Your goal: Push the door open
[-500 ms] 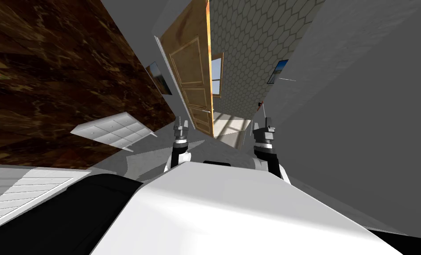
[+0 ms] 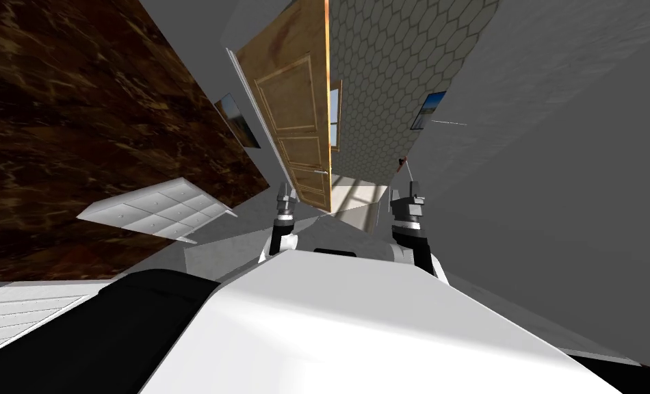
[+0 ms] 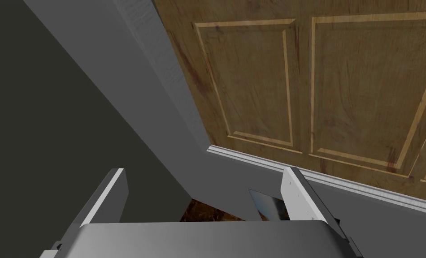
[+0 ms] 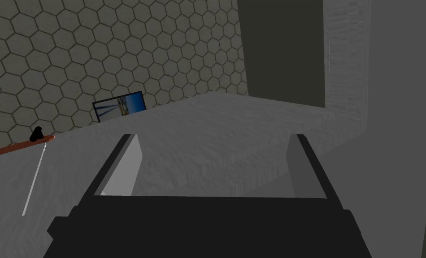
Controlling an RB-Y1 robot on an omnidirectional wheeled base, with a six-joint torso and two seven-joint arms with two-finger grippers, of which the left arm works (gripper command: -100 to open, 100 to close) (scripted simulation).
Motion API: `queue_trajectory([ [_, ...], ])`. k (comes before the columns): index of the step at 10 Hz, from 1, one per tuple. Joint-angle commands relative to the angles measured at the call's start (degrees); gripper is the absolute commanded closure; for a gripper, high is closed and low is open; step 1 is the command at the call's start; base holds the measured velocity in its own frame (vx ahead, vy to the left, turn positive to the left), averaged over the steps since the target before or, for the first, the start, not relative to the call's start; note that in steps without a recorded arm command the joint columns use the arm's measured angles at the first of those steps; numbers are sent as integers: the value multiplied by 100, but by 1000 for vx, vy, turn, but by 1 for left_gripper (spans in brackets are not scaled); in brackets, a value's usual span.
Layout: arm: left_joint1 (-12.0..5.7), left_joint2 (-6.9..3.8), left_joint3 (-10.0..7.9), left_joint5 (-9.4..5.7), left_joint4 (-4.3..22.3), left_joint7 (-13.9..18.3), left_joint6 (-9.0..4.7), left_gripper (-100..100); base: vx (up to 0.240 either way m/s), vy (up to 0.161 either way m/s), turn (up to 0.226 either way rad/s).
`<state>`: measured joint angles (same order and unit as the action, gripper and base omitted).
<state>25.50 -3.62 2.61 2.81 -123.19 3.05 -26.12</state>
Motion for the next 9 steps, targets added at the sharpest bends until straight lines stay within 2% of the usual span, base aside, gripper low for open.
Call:
queue_trajectory([
  [1, -96, 3, 83, 17, 161, -8, 85, -100, 127, 94, -71],
  [2, -206, -25, 128, 9, 383, 9, 139, -100, 162, 108, -95],
  [9, -639, -111, 305, -21, 1260, 76, 352, -100, 101, 91, -72],
])
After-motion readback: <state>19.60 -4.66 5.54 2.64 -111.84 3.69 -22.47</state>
